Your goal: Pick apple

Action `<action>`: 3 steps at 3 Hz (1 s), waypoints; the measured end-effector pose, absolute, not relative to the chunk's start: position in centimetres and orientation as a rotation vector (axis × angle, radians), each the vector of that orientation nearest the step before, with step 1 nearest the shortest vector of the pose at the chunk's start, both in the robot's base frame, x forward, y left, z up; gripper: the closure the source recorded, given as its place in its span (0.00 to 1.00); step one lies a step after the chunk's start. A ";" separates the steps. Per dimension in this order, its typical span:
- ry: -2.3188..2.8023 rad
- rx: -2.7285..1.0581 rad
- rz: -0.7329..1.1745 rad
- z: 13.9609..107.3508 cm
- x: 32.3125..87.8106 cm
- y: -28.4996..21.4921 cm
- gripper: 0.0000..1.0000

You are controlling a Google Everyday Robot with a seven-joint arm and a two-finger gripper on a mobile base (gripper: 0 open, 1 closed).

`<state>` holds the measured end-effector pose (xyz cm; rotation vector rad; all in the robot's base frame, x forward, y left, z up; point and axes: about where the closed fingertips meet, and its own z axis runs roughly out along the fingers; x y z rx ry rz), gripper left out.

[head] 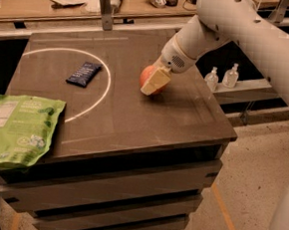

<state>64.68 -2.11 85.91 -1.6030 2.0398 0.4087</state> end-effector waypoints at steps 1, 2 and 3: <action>1.998 -1.576 0.411 87.3 64.4 -2.9 0.92; 1.932 -1.552 0.430 90.2 63.8 -3.9 1.00; 1.849 -1.529 0.429 94.0 63.0 -5.2 1.00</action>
Offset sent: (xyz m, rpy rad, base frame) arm -0.0169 -0.0359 0.0876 0.1655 -0.1371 0.0186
